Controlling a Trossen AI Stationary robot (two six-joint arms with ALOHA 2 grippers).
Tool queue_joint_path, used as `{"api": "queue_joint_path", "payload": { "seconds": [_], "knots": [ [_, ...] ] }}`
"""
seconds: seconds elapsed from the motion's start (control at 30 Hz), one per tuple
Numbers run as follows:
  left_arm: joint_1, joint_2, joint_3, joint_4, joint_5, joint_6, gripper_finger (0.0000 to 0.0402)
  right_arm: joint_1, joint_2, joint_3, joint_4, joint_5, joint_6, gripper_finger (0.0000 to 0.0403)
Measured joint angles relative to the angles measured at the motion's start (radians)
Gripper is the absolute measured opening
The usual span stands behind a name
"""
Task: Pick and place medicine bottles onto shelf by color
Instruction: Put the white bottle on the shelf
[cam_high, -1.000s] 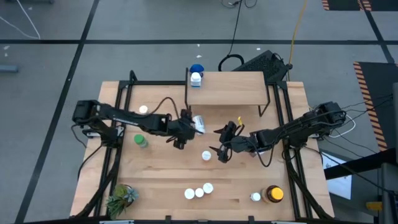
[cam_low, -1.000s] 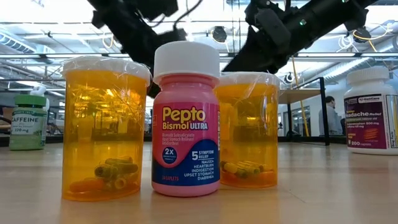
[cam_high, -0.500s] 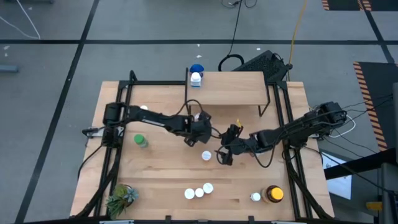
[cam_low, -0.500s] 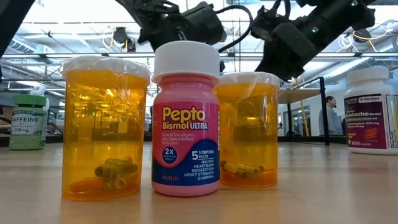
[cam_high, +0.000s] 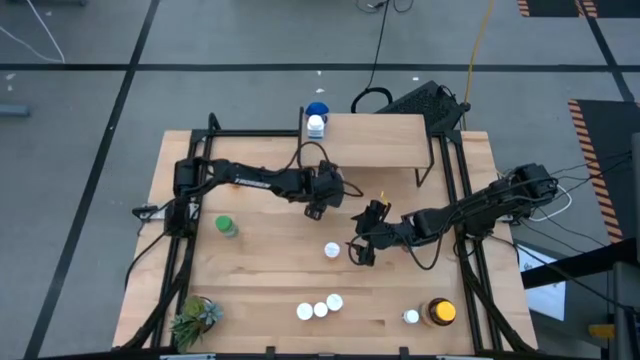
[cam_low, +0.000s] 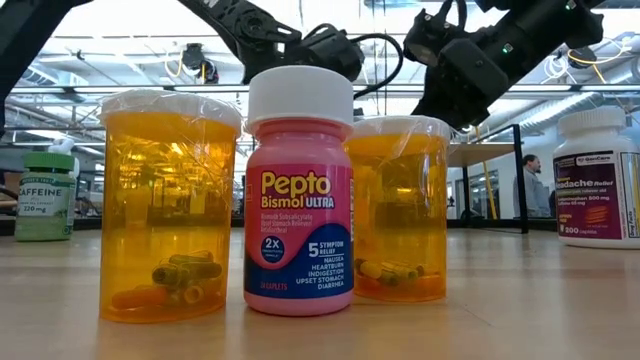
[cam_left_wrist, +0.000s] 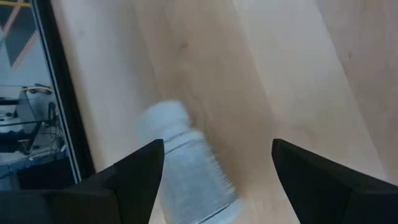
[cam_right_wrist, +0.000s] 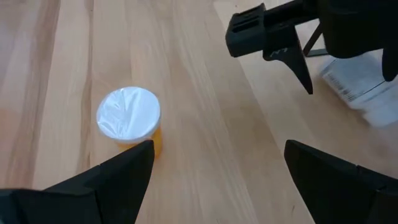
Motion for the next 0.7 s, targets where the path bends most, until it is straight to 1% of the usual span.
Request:
{"api": "queue_joint_path", "payload": {
  "seconds": [0.2, 0.4, 0.5, 0.57, 0.7],
  "knots": [
    [-0.019, -0.003, -0.003, -0.006, -0.012, -0.024, 0.0301, 0.0, 0.0, 0.0, 0.0, 0.0, 0.007, 0.0357],
    [-0.069, -0.011, -0.009, -0.034, -0.109, -0.091, 0.0301, 0.0, 0.0, 0.0, 0.0, 0.003, 0.008, 0.0357],
    [-0.1, -0.032, -0.009, -0.037, -0.138, -0.122, 0.0301, 0.0, 0.0, 0.0, 0.008, 0.011, 0.01, 0.0357],
    [-0.123, -0.049, -0.008, -0.04, -0.148, -0.155, 0.0301, 0.006, 0.0, -0.001, 0.01, 0.066, 0.028, 0.0357],
    [-0.171, -0.1, -0.008, -0.102, -0.194, -0.266, 0.0301, 0.036, 0.0, -0.044, 0.058, 0.229, 0.062, 0.0357]
  ]
}}
